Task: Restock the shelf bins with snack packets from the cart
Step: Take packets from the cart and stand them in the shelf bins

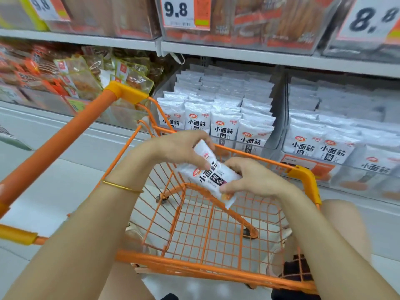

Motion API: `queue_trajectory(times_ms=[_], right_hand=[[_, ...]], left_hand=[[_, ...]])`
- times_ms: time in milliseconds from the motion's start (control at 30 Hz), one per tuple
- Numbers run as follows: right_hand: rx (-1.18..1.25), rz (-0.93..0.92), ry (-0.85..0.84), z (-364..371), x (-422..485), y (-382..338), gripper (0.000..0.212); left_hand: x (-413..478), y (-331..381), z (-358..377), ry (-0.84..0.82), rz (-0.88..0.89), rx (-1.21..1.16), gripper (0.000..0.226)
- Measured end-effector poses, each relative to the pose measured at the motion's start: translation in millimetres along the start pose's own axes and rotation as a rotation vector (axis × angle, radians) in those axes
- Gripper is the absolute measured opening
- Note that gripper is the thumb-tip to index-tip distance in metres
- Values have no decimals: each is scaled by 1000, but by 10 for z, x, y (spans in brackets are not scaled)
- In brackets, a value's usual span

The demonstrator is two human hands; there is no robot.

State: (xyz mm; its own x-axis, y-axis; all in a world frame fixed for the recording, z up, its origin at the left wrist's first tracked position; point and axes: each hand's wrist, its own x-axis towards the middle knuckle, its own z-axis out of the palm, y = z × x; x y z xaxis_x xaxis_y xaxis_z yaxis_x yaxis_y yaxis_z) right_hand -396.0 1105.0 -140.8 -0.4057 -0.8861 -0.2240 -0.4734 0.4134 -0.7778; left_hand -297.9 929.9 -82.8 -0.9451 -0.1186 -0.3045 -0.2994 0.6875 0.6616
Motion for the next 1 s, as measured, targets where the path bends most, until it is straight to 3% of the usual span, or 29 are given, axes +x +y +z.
queue_trajectory(times_ms=[167,267,367,533,767,1000], right_hand=[[188,-61,444,-190,163,-299,28],[-115,-107,624,-298,309,-422,36],[-203,-60,748,-424,358,-398,56],[-254,-30,818,-434,339,-196,50],[-574,62,848,-404,352,-111,38],[-481,78,766,-361,417,33,34]], left_hand=[[8,288,-350,301,127,-60,27],[140,454,-514,481,216,125,28],[306,511,-600,533,272,263,32],[567,431,-580,463,204,417,55],[822,281,-353,351,143,378,40],[996,154,-215,371,119,506,43]])
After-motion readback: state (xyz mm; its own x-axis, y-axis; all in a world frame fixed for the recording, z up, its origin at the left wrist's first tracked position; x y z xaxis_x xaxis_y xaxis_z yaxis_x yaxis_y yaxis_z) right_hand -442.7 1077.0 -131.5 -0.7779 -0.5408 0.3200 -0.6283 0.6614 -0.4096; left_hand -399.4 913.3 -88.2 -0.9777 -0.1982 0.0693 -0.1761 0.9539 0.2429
